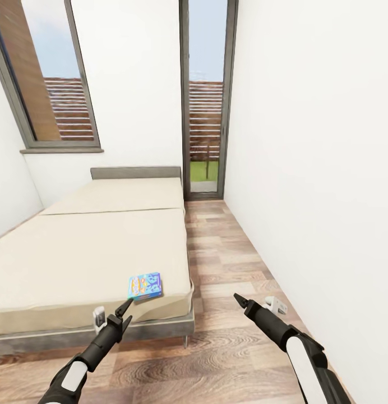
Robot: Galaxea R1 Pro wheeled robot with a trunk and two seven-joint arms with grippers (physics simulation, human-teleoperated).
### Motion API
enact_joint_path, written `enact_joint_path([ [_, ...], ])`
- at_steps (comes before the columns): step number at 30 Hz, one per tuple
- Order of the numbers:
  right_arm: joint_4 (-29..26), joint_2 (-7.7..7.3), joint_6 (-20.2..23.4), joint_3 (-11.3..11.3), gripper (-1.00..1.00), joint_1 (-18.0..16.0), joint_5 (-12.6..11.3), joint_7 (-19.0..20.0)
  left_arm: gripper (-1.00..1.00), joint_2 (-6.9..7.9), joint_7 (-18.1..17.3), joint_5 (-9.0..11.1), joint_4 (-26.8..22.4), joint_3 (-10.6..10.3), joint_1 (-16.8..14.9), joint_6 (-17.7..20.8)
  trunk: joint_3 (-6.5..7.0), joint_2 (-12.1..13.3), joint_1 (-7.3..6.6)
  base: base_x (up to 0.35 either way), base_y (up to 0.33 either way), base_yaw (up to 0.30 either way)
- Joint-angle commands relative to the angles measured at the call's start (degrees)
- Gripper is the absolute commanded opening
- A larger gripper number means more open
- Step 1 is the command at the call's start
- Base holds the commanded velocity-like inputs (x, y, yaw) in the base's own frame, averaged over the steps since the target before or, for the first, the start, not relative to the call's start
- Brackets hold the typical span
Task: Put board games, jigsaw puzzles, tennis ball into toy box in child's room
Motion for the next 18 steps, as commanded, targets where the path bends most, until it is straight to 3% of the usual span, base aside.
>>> enact_joint_path([
  [1,0.0,0.07,0.4,-0.2,1.0,0.0,0.0,0.3,1.0,-0.05,-0.1,0.0,0.0,0.3,0.0,0.5,0.13,0.4,-0.24,0.0,0.0,0.0],
  [18,0.0,0.07,0.4,-0.2,1.0,0.0,0.0,0.3,1.0,-0.05,-0.1,0.0,0.0,0.3,0.0,0.5,3.0,6.8,-3.75,0.0,0.0,0.0],
])
